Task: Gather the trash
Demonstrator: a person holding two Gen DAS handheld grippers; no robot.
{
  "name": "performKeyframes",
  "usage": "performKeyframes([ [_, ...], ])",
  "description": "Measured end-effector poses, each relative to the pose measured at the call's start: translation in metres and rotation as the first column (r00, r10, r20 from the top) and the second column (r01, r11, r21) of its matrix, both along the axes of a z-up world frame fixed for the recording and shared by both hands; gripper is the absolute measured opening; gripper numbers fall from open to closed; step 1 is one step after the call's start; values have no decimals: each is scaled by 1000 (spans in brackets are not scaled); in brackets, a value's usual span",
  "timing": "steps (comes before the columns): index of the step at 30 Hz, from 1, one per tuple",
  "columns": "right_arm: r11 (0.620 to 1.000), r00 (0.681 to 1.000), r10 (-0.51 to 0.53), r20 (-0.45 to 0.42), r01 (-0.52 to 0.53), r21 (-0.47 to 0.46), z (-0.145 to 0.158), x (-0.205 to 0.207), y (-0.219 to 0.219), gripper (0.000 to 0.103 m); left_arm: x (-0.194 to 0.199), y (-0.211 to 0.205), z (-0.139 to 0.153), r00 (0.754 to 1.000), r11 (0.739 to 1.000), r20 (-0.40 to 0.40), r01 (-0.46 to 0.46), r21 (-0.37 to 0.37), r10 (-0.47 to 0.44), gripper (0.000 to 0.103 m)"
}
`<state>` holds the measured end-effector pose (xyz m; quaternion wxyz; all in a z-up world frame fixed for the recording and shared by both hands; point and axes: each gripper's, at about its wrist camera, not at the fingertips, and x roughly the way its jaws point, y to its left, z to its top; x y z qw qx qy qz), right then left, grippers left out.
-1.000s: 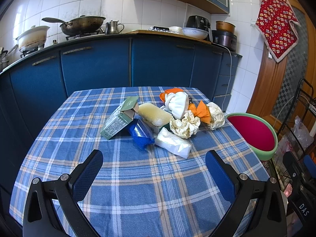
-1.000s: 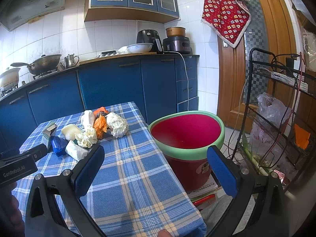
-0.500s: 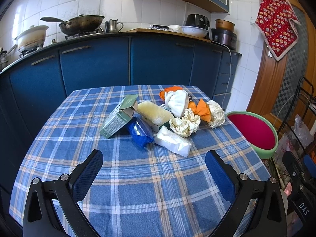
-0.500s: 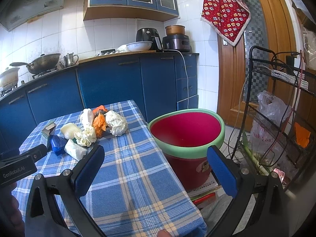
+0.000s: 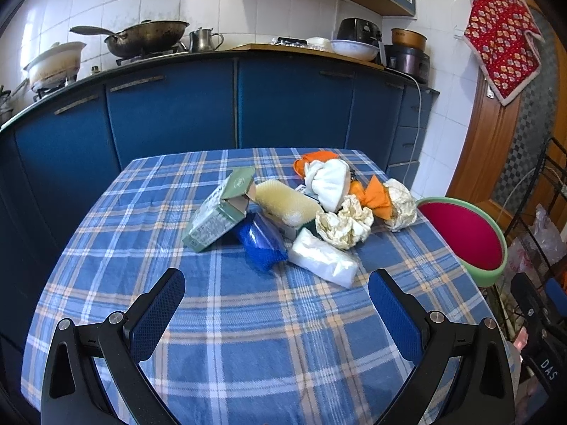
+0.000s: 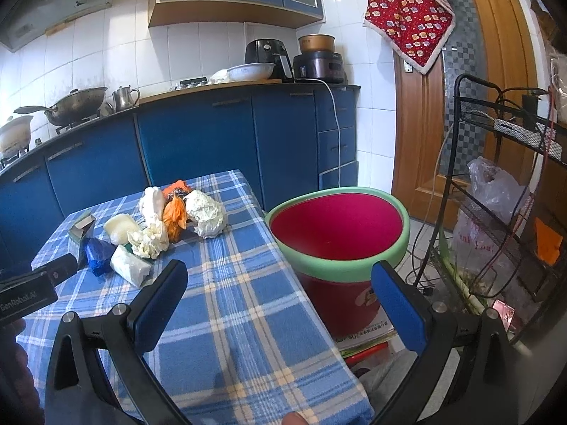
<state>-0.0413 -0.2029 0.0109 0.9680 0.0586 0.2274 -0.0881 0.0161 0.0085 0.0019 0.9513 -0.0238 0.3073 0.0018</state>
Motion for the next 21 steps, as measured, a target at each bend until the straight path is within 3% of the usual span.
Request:
performKeyframes([
  [12,991,989,130,-75,-129,17,13,67,10,102,49,32,16,998,997,-6,-66,32,66,103],
  [21,978,959,202,-199,-207,-7,-7,132,26,102,95,45,1,997,998,-49,-57,31,59,103],
])
